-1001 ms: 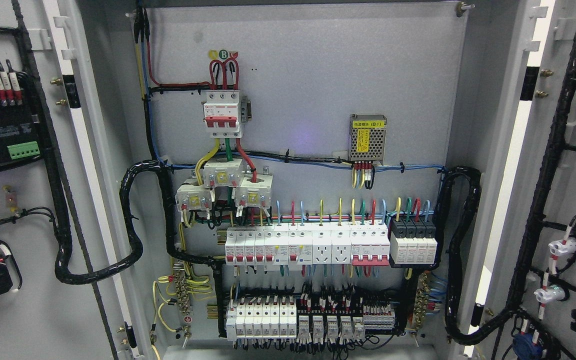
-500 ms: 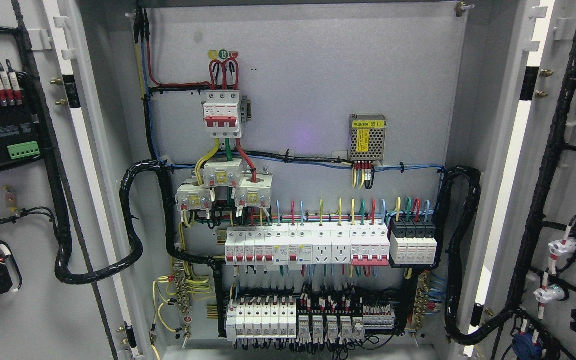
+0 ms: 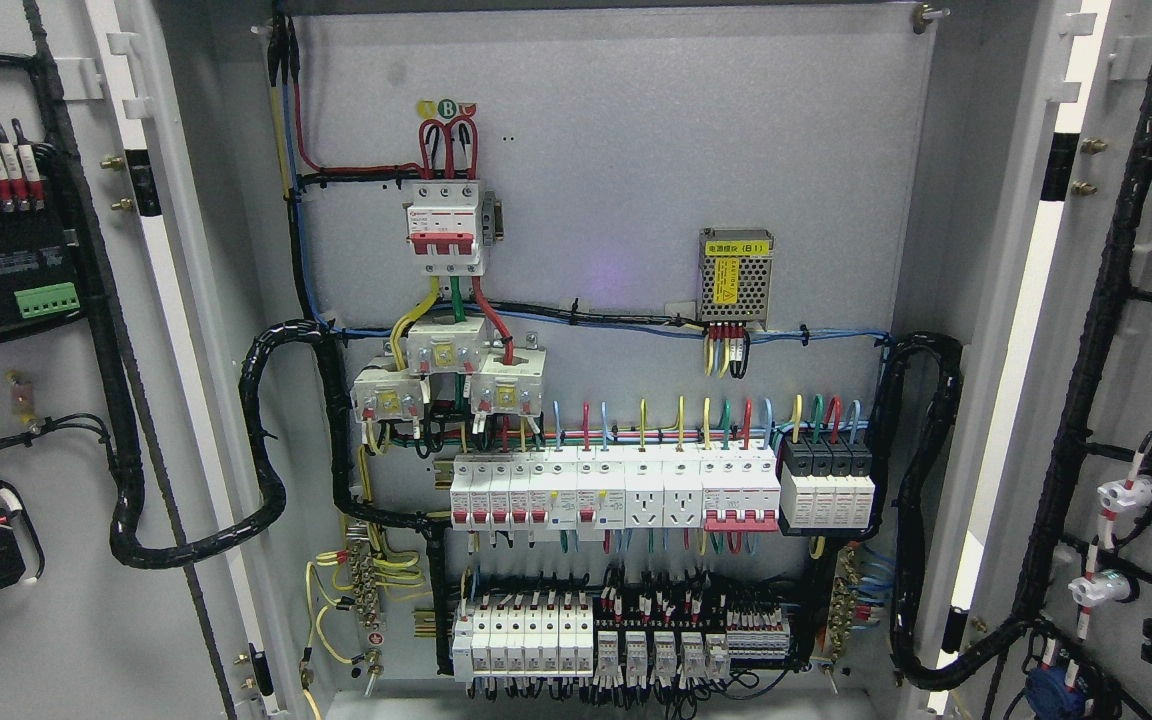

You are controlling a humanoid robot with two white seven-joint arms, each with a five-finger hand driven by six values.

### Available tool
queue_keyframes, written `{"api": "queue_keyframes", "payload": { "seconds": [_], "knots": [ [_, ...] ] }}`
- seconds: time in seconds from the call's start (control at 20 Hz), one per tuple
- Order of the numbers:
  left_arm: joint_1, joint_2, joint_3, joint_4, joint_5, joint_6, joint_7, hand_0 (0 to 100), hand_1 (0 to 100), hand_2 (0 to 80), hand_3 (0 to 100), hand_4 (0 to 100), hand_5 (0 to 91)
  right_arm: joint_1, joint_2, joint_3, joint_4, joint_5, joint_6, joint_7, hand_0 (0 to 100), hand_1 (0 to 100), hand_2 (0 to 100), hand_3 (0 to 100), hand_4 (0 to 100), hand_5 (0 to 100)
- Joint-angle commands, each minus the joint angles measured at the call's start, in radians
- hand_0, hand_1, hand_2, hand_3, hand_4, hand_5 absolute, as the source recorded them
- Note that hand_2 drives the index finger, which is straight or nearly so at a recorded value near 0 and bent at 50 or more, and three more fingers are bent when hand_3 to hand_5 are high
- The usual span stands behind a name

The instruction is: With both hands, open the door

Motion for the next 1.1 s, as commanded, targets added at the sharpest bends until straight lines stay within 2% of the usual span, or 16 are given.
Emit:
{"api": "queue_keyframes", "payload": {
  "seconds": [0.0,0.2,0.45,0.65,0.8,1.05],
  "knots": [
    [-0.031,-0.054,-0.003,0.221,-0.006,0.094,0.007,0,0,0.0,0,3,0.0,-0.095,0.092,-0.001,0.28,0.111,0.107,-0.079,0,0,0,0,0,0],
    [-0.051,-0.052,0.001,0.224,-0.004,0.183,0.007,0,0,0.0,0,3,0.0,-0.144,0.12,0.004,0.356,0.221,0.186,-0.124,0,0,0,0,0,0],
    [-0.085,-0.051,0.015,0.242,-0.004,0.252,0.007,0,0,0.0,0,3,0.0,-0.196,0.125,-0.001,0.391,0.283,0.314,-0.188,0,0,0,0,0,0],
    [-0.129,-0.052,0.026,0.288,-0.004,0.28,0.007,0,0,0.0,0,3,0.0,-0.197,0.128,0.007,0.393,0.287,0.407,-0.205,0,0,0,0,0,0],
    [-0.137,-0.052,0.026,0.294,-0.004,0.28,0.013,0,0,0.0,0,3,0.0,-0.21,0.143,0.004,0.393,0.306,0.408,-0.23,0,0,0,0,0,0],
    [-0.137,-0.052,0.026,0.296,-0.006,0.279,0.016,0,0,0.0,0,3,0.0,-0.211,0.148,-0.002,0.393,0.307,0.407,-0.231,0,0,0,0,0,0]
  ]
}}
